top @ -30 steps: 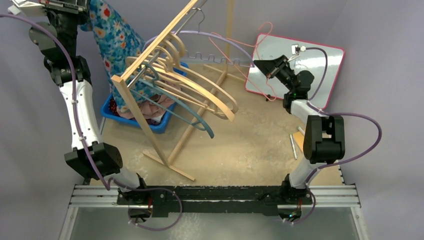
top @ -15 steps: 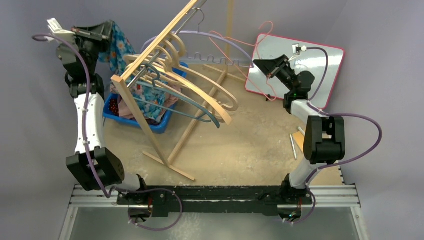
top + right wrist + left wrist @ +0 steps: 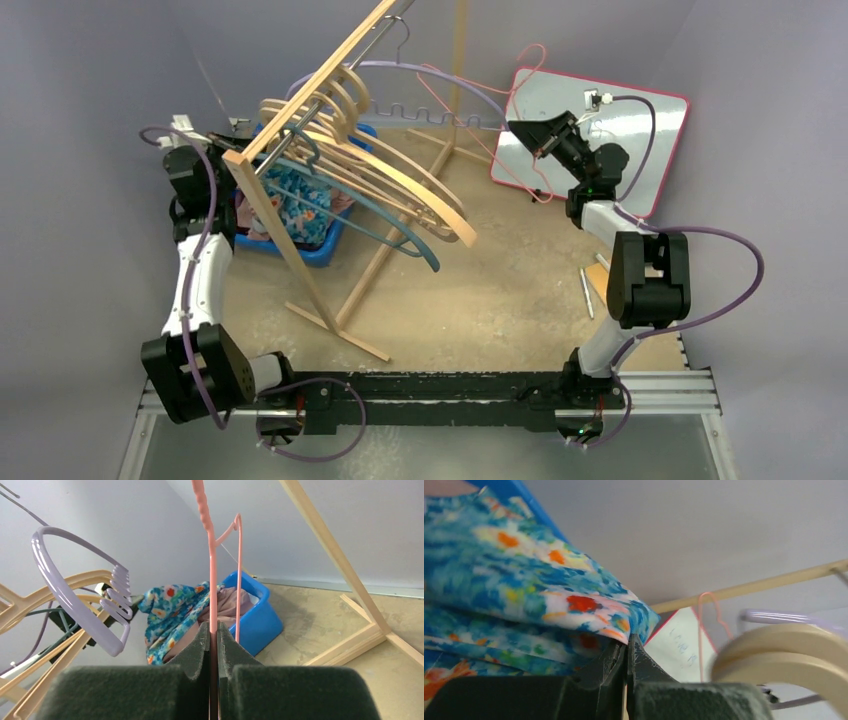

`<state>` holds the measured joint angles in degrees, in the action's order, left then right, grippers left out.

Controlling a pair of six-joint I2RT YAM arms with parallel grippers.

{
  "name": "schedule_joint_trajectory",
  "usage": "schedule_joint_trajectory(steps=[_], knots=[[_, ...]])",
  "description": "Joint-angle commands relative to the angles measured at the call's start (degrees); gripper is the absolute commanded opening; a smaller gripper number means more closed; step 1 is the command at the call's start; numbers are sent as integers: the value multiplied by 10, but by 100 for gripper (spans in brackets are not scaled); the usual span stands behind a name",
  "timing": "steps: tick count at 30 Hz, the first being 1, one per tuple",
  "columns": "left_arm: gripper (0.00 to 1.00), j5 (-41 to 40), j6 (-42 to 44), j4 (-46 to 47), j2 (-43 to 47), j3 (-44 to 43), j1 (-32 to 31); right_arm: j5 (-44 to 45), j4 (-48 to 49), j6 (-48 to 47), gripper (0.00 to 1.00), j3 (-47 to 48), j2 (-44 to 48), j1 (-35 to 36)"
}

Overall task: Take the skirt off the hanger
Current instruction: Place the skirt in the bin.

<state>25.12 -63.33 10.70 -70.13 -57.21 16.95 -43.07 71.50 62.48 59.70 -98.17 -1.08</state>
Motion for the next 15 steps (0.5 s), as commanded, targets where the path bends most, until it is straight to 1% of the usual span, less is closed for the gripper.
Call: schedule_joint_trajectory(steps=[1, 4, 7, 9, 11, 15], knots=[[0, 14, 106, -76, -59, -2, -43, 2, 6, -36, 0, 16, 43, 0], [0, -7, 129, -106, -94, -3, -79, 2, -9, -47, 0, 18, 53, 0], [0, -53, 132, -97, -94, 33, -107, 6, -33, -66, 0, 22, 63, 0], [0, -76, 117, -82, -93, 77, -111, 5, -45, -75, 0, 28, 67, 0], [0, -83, 110, -70, -103, 112, -111, 0, -58, -87, 0, 39, 68, 1], [0, -82, 141, -105, -132, 125, -110, -19, -101, -128, 0, 74, 73, 2]])
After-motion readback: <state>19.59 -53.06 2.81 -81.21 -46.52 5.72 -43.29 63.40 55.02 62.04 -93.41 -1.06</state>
